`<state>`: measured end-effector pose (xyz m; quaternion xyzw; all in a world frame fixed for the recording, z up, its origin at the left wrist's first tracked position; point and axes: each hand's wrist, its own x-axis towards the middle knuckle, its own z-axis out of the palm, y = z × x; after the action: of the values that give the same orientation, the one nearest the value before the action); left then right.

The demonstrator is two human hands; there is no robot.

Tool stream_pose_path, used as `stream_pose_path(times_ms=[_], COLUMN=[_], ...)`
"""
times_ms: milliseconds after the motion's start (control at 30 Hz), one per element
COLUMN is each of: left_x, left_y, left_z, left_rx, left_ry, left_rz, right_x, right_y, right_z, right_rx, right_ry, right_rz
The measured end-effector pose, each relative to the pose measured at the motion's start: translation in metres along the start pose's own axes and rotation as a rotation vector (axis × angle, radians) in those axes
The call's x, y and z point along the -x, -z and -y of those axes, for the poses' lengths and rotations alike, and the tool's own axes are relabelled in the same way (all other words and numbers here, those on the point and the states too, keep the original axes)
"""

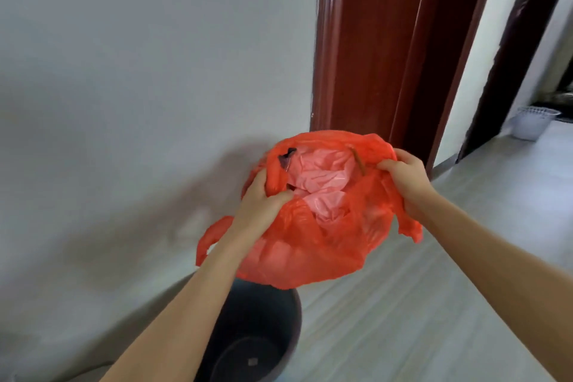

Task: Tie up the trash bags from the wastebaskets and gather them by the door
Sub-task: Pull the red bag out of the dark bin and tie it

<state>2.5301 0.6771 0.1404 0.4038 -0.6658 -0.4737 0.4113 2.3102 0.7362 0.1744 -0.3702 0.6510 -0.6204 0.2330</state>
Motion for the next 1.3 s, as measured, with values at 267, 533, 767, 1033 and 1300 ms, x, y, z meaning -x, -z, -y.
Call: stream_pose_path(times_ms=[267,533,767,1033,1300], left_x=[-0.039,-0.049,-0.034,-0.029,-0.004], left_y=[-0.116,-0.216,-0.276,-0.279,-0.26], left_z=[0.004,0.047,0.065,0.048,0.018], left_rx=[-0.319,-1.008,-1.557,-1.517,-1.497], left_ry=[0.083,-0.015,-0.433,-0.344,-0.571], left_rz=[0.539,0.718,0.681,0.778,0.466], right_x=[0.005,0.015,0.041,0.049,0.073], right_y=[0.129,0.224,0.282,0.292,0.289], right_z=[-0.05,-0.148,-0.171,-0.168,-0.164], right_rx=[0.309,0.872,1.006,0.38,0.728], right_ry=[-0.122,-0.322,-0.699,-0.556,-0.243], right_rz=[-0.101,-0.097,-0.231,-0.313,-0.325])
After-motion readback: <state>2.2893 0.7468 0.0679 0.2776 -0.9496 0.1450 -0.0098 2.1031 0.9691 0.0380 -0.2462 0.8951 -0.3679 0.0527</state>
